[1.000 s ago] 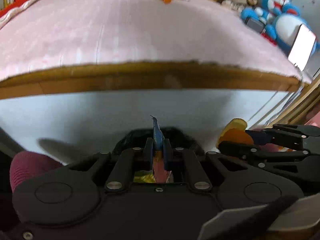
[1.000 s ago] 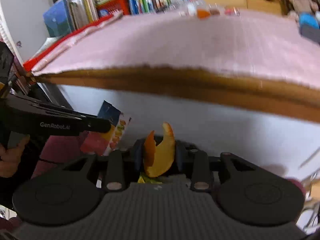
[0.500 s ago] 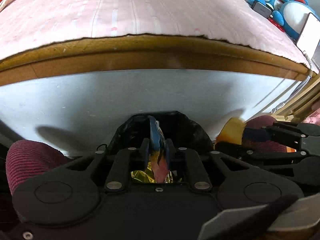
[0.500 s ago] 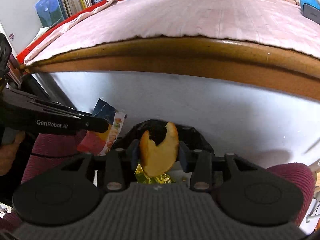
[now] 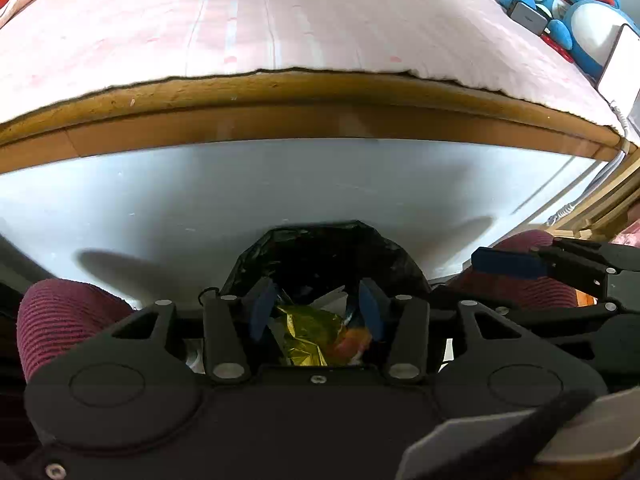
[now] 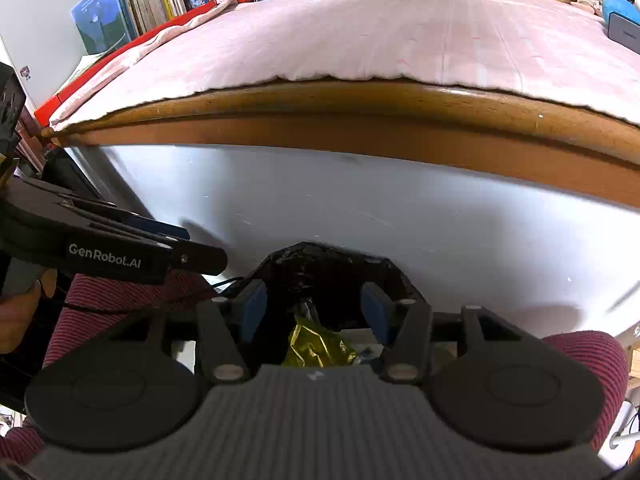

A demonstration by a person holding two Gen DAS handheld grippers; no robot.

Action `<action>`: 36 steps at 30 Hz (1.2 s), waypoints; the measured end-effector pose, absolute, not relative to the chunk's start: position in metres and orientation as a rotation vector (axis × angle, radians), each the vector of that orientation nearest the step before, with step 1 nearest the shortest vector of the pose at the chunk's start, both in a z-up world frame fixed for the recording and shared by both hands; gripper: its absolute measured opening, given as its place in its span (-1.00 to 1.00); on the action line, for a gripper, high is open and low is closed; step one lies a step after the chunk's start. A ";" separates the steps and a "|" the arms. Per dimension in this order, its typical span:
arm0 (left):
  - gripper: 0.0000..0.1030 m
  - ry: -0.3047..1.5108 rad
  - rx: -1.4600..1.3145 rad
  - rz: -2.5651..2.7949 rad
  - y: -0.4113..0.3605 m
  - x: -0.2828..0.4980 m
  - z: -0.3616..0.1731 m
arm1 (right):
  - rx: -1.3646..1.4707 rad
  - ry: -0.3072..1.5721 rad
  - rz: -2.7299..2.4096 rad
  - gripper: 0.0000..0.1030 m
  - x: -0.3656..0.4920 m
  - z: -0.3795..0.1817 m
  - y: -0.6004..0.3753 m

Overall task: Collect trash
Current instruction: 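Raise both tools back over the bed toward the orange peel and tissue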

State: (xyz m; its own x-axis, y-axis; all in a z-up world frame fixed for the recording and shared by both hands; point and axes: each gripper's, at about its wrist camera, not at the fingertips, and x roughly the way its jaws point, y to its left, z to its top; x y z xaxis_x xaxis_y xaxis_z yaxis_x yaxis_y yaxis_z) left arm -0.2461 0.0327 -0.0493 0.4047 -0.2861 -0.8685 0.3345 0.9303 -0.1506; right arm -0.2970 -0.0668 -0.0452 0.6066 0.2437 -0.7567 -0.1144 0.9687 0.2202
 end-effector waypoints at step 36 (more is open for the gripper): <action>0.64 0.637 -0.188 -0.325 0.009 0.004 0.086 | 0.031 0.528 0.048 0.66 -0.104 0.079 -0.164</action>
State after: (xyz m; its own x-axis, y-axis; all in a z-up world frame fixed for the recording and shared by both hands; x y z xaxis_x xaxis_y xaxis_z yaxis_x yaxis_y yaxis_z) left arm 0.0038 0.0093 0.0865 0.7559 -0.3534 -0.5511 0.2391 0.9327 -0.2700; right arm -0.1040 -0.1643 0.0790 0.8627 0.0543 -0.5028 -0.0381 0.9984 0.0423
